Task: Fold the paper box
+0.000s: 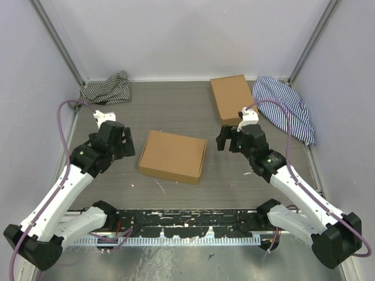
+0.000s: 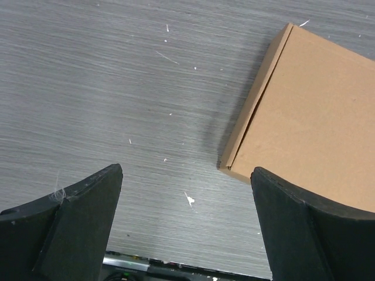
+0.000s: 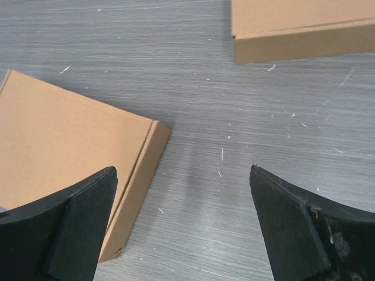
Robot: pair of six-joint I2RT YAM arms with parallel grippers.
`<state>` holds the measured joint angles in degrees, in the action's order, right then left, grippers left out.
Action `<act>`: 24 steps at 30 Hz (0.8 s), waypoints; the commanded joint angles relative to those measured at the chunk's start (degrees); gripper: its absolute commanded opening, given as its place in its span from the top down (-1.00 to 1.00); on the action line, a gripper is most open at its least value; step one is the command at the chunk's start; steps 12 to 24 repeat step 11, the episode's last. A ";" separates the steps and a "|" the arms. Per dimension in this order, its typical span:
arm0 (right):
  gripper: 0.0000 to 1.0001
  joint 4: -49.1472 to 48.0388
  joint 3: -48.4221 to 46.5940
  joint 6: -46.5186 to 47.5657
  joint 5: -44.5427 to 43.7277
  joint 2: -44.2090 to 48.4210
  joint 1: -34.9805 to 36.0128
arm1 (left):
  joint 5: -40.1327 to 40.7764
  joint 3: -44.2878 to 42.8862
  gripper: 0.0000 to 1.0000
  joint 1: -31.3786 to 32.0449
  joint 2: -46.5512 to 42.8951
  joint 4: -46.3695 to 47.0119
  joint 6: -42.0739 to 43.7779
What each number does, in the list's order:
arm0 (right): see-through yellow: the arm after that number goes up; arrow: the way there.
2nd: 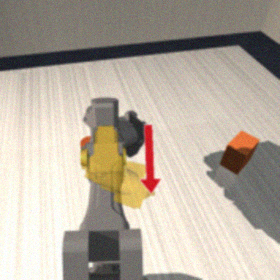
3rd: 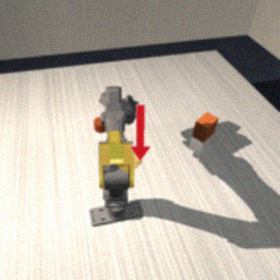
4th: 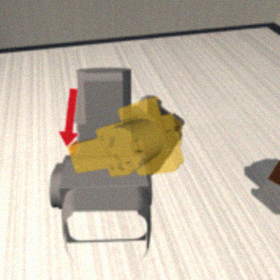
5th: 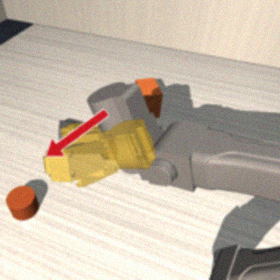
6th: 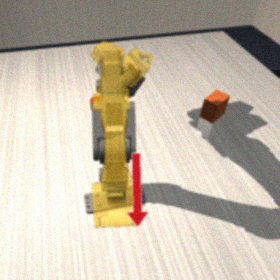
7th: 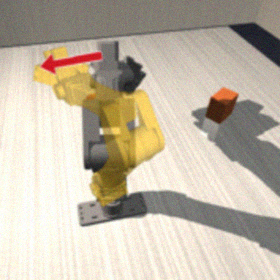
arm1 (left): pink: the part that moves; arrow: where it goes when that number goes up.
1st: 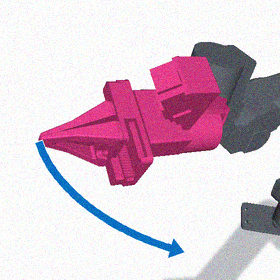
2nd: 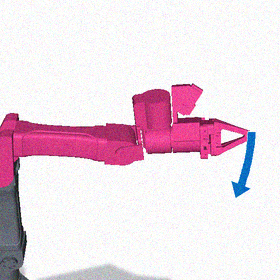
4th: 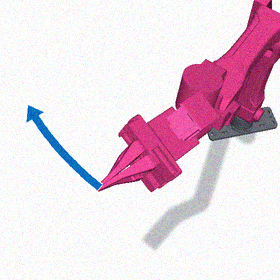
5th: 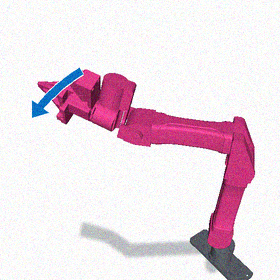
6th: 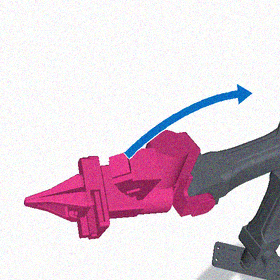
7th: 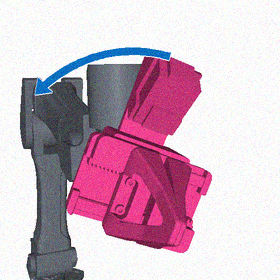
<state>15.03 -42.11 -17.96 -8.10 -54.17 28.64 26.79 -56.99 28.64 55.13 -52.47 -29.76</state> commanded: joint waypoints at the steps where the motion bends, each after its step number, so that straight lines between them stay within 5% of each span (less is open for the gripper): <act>1: -1.00 -1.49 2.15 -2.70 -4.91 3.67 -0.08 | -0.30 1.26 -0.96 -0.24 -2.67 -0.14 2.86; 24: -1.00 -0.75 3.34 -1.43 -4.88 7.42 -0.08 | -1.48 0.94 -0.96 -0.25 -2.00 -2.83 6.07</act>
